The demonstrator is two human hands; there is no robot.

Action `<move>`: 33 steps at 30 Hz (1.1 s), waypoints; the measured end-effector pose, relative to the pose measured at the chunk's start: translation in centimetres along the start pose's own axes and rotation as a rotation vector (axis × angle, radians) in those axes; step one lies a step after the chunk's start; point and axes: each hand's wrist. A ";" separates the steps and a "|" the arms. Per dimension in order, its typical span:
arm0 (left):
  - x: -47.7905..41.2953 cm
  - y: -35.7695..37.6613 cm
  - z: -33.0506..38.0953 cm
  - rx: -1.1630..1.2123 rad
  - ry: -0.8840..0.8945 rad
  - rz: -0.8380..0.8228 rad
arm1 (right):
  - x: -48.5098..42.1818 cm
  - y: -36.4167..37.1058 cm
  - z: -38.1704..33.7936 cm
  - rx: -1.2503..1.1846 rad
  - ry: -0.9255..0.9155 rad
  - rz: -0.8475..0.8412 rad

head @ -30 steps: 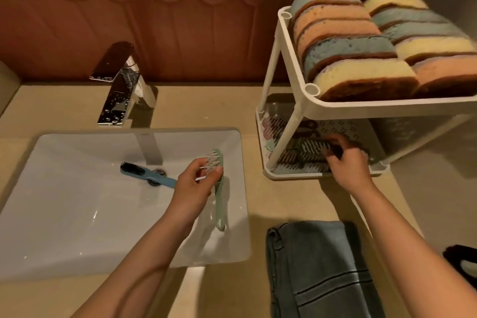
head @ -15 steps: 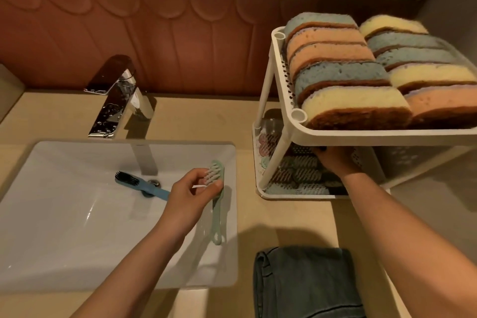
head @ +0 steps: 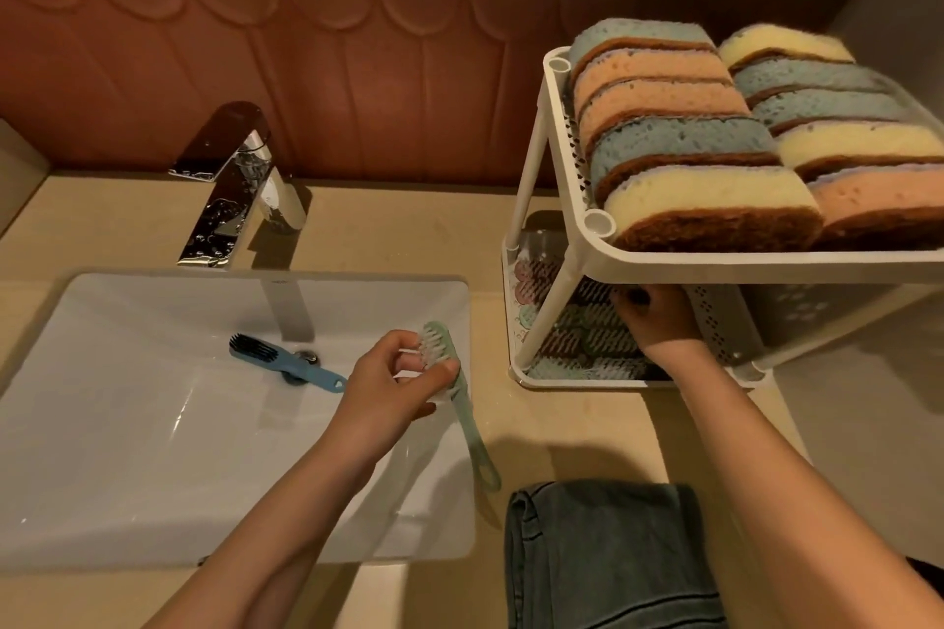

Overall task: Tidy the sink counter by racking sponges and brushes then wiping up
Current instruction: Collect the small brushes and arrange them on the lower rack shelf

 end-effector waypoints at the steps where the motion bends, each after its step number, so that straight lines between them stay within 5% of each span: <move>1: 0.0 0.1 0.0 0.013 -0.017 -0.014 | 1.2 0.1 -0.2 -0.023 -0.010 -0.001; 5: 0.3 0.6 0.1 0.007 -0.031 -0.092 | 7.3 1.1 -1.3 -0.193 0.008 -0.020; 17: 0.3 3.1 -0.3 -0.199 0.007 -0.077 | 14.0 4.9 -3.9 -0.205 -0.196 -0.104; 26: 0.2 5.8 0.4 -0.191 -0.059 -0.114 | 13.3 4.9 -3.3 0.039 -0.326 0.128; 33: -1.6 7.3 2.0 -0.520 0.373 -0.092 | 10.7 1.2 -0.3 0.003 -0.012 0.079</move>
Point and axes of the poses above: each hand's wrist, its own x-axis away from the middle knuckle, its own y-axis out of the palm, z = x × y, and after that the axes turned 1 degree about x, right-handed
